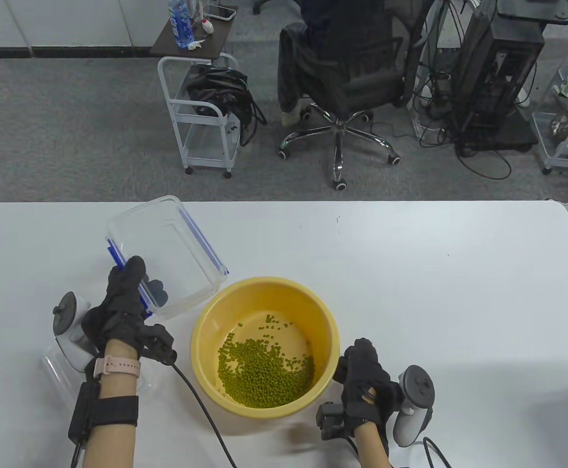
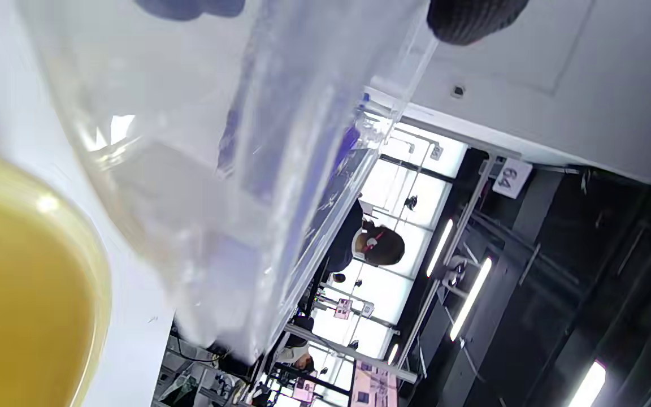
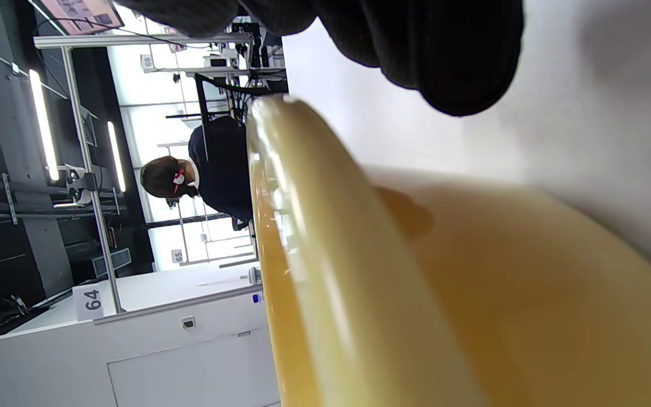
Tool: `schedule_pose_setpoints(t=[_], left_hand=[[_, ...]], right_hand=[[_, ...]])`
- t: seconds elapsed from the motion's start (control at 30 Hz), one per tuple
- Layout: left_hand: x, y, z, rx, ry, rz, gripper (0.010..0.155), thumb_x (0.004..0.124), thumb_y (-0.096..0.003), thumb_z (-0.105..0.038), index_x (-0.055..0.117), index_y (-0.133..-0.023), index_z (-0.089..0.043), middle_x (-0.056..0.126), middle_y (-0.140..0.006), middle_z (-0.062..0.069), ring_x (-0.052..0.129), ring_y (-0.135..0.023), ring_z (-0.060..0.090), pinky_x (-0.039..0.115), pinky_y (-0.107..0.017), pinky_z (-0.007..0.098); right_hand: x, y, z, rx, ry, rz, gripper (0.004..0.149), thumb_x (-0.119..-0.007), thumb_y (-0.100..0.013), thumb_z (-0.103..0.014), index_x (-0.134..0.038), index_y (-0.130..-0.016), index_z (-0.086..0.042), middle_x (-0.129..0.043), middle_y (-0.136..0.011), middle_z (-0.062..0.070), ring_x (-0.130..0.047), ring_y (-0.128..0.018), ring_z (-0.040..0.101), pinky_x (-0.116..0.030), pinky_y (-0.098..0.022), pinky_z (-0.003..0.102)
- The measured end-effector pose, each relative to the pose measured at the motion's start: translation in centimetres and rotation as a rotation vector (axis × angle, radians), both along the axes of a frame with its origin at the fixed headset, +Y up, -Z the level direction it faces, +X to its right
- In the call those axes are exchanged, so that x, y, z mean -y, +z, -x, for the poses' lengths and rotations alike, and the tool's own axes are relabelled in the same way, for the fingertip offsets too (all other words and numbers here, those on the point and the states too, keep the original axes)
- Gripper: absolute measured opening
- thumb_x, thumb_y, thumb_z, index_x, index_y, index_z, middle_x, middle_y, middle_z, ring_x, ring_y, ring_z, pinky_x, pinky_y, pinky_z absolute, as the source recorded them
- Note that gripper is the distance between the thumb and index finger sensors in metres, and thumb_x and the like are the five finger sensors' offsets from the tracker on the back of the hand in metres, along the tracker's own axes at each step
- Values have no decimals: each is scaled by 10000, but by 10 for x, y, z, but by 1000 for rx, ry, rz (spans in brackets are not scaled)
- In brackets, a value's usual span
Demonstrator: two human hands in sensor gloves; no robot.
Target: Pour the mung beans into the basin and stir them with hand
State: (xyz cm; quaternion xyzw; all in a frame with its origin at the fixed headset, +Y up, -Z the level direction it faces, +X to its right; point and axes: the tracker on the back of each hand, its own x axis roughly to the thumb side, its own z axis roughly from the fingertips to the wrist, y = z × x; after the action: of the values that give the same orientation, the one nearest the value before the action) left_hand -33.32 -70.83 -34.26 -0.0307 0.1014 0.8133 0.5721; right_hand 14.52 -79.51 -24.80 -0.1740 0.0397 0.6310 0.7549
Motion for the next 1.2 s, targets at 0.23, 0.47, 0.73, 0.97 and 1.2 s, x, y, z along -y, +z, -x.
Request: schedule_pose_setpoints(t=[0.23,0.47,0.73,0.97,1.2], left_hand=[[47,-22,27,-54,-16,154,937,620,-622,-511,-77,-1039,-45,128,-1079,329,414,-978,532,555,-667,640],[75,-40,25,6,-7,252,939,608,-629,-488,-111,-1014,-22,91,-1056,368,369,-956,580,527,-654,668],[75,-48,16,22,-172,339,871,546,-634,-398,-165,-962,-16,-48,-1017,366,257,-922,621,414,-667,688],[40,-39,4,27,-495,316,803,564,-614,-313,-78,-1016,-47,-174,-989,283,-92,-922,572,155,-625,718],[-5,4,-35,111,-571,21,764,615,-587,-312,119,-1085,-12,36,-1061,309,121,-969,585,266,-646,701]], right_hand=[[4,-2,4,-27,-12,28,545,-601,-438,-376,-373,-879,-151,-447,-874,236,-607,-708,452,-704,-505,460],[8,-2,4,-16,-42,49,545,-603,-437,-375,-376,-878,-150,-447,-873,239,-605,-708,453,-703,-503,463],[9,-2,8,-40,-81,72,548,-603,-437,-378,-373,-879,-149,-445,-874,239,-604,-710,453,-701,-504,464],[4,-1,10,-52,-83,46,548,-602,-438,-381,-372,-879,-149,-444,-874,239,-603,-708,455,-700,-503,464],[-4,0,9,-30,-30,-8,547,-604,-436,-379,-376,-877,-149,-446,-872,239,-603,-705,457,-700,-500,467]])
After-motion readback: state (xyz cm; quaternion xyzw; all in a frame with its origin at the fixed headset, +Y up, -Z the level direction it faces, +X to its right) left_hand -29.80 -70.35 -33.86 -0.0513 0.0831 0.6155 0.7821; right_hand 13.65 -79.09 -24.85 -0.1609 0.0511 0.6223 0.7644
